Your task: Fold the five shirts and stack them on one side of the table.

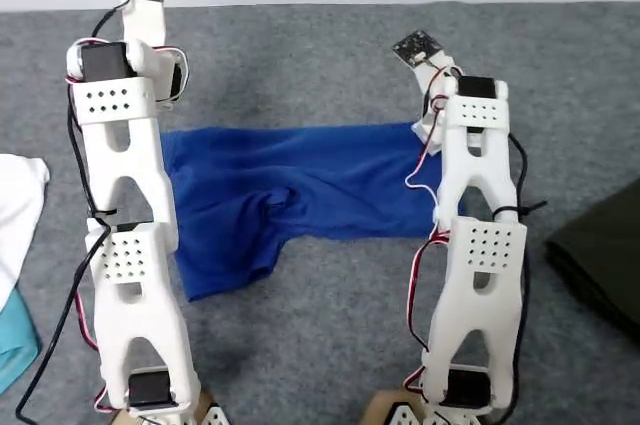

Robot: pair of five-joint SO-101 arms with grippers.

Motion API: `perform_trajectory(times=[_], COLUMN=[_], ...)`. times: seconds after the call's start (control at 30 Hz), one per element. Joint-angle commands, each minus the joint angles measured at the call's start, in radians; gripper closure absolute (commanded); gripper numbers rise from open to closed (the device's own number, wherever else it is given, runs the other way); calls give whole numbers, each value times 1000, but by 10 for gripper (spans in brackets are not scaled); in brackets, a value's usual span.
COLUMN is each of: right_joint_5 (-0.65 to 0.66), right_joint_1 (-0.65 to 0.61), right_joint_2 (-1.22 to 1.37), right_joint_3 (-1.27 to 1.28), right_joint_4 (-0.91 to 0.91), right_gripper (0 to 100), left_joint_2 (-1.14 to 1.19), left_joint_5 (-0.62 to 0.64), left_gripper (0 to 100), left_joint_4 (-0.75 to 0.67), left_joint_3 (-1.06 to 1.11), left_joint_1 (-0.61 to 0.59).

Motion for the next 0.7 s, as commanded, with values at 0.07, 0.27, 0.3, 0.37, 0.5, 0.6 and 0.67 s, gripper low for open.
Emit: perform_trajectory(times=[0.07,0.27,0.3,0.37,0.5,0.6,0.67], right_joint_5=[-2,-3,-3,-3,-3,0,0], right_joint_1=[24,-39,-56,-87,-153,-205,-237], right_joint_2=[-21,-19,-19,-19,-18,-10,-10], right_joint_3=[-54,-207,-247,-331,-496,-588,-614], right_joint_4=[22,148,173,222,340,449,503], right_gripper=[956,954,954,954,953,953,953], left_joint_2=[-81,-83,-83,-87,-152,-224,-272], left_joint_5=[2,2,2,2,2,2,3], left_gripper=[996,996,996,996,995,995,995], left_joint_4=[25,26,26,26,26,25,25], left_joint_3=[-38,-38,-38,-39,4,73,127], left_joint_1=[-5,-5,-5,-2,3,2,-15])
